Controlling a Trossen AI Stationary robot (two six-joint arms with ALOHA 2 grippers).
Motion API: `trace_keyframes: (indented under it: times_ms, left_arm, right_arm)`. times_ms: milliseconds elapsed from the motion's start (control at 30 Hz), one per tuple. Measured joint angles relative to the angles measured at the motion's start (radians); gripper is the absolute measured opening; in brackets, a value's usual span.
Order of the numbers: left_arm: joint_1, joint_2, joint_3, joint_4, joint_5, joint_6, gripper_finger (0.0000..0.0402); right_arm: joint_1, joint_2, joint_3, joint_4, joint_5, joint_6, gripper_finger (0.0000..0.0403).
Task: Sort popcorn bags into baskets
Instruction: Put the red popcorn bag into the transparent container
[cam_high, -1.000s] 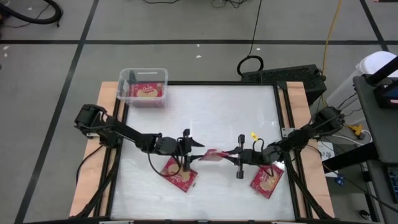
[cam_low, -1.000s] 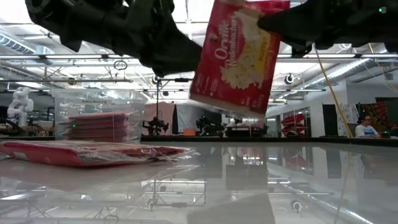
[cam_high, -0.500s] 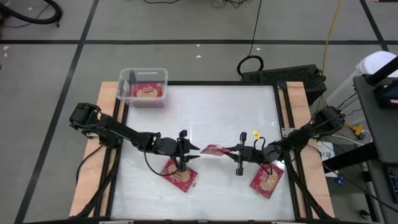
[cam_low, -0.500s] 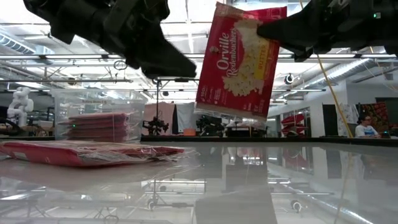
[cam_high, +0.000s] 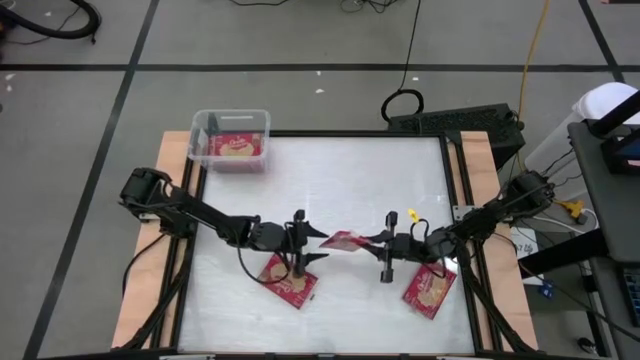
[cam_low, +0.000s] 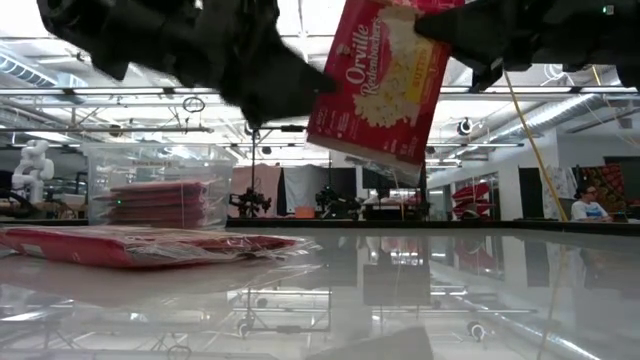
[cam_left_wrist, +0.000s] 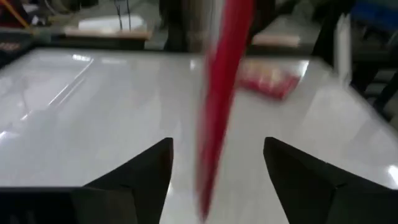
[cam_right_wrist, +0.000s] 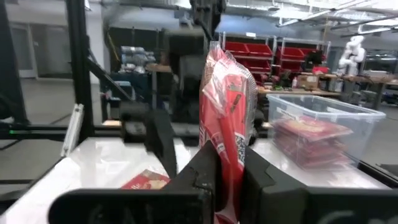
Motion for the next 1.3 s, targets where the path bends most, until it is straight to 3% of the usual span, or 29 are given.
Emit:
trace_keyframes:
  times_ms: [100, 167, 400, 467, 667, 833, 933, 1033, 1300]
  left_arm:
    - [0.002, 0.044, -0.001, 0.052, -0.001, 0.031, 0.0247]
    - [0.001, 0.055, -0.001, 0.067, -0.001, 0.058, 0.0219]
    - [0.001, 0.071, 0.0, 0.119, 0.001, 0.081, 0.0051]
    - [0.003, 0.06, 0.0, 0.085, 0.002, 0.085, 0.002]
    - [0.026, -0.054, 0.0, -0.152, -0.007, 0.042, 0.0039]
    - [0.055, -0.205, -0.003, -0.452, -0.013, 0.04, 0.0019]
    - [0.065, -0.301, -0.002, -0.648, -0.057, 0.037, 0.0019]
    - [0.068, -0.352, -0.001, -0.721, -0.069, 0.054, 0.0024]
    - [0.107, -0.371, 0.0, -0.801, 0.015, 0.086, 0.002]
  right_arm:
    - [0.0, 0.0, 0.002, 0.021, -0.02, -0.003, 0.0018]
    - [0.0, 0.0, 0.002, 0.031, -0.02, -0.003, 0.0018]
    - [0.0, 0.0, 0.003, 0.03, -0.018, 0.0, 0.0018]
    - [0.0, 0.0, 0.003, 0.021, -0.013, 0.0, 0.0018]
    - [0.038, 0.0, 0.002, -0.052, 0.135, 0.031, 0.0042]
    - [0.038, -0.069, 0.003, -0.245, 0.225, 0.165, 0.0088]
    - [0.037, -0.14, 0.028, -0.39, 0.233, 0.232, 0.011]
    - [0.031, -0.189, 0.093, -0.54, 0.238, 0.262, 0.0123]
    - [-0.052, -0.106, 0.39, -0.784, 0.17, 0.133, 0.0132]
